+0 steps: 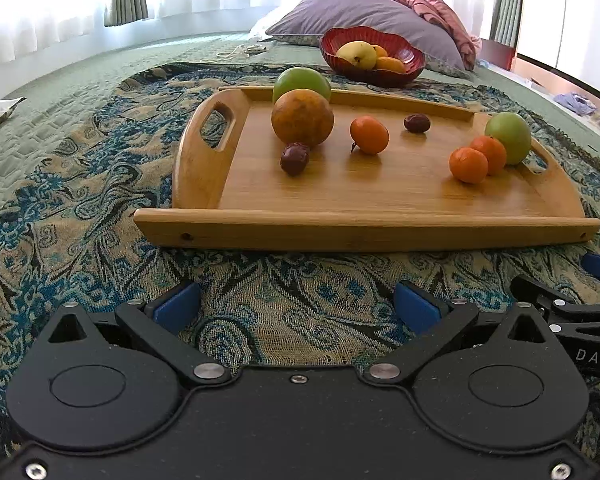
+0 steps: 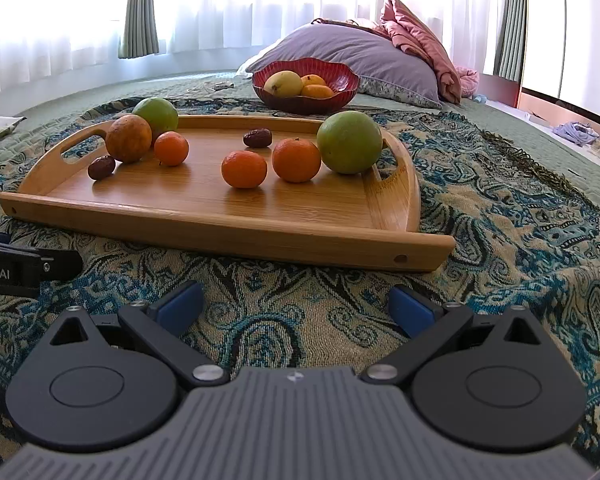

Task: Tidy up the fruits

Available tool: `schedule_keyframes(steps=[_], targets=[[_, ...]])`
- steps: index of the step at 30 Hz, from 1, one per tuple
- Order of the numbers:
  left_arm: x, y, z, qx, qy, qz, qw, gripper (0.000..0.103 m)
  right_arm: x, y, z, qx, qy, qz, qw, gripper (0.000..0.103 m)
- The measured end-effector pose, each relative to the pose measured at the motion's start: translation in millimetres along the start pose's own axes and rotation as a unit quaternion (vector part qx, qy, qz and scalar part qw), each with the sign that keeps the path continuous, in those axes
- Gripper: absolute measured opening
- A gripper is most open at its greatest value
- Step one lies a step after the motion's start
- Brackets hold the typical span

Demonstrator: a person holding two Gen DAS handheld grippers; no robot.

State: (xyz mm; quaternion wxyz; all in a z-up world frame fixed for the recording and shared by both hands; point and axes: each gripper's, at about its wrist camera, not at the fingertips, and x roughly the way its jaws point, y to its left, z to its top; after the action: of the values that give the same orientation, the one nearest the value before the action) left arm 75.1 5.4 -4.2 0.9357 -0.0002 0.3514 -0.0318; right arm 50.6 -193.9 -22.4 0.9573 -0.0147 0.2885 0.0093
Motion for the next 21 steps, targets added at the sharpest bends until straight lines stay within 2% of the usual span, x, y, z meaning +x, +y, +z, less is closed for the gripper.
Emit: schedule_keyframes(steps=[21], targets=[[4.1, -2.2, 1.8, -0.002, 0.008, 0.007, 0.9999, 0.103, -0.9, -0.2, -1.1, 0.0, -0.001, 0.0, 1.0, 0.103]])
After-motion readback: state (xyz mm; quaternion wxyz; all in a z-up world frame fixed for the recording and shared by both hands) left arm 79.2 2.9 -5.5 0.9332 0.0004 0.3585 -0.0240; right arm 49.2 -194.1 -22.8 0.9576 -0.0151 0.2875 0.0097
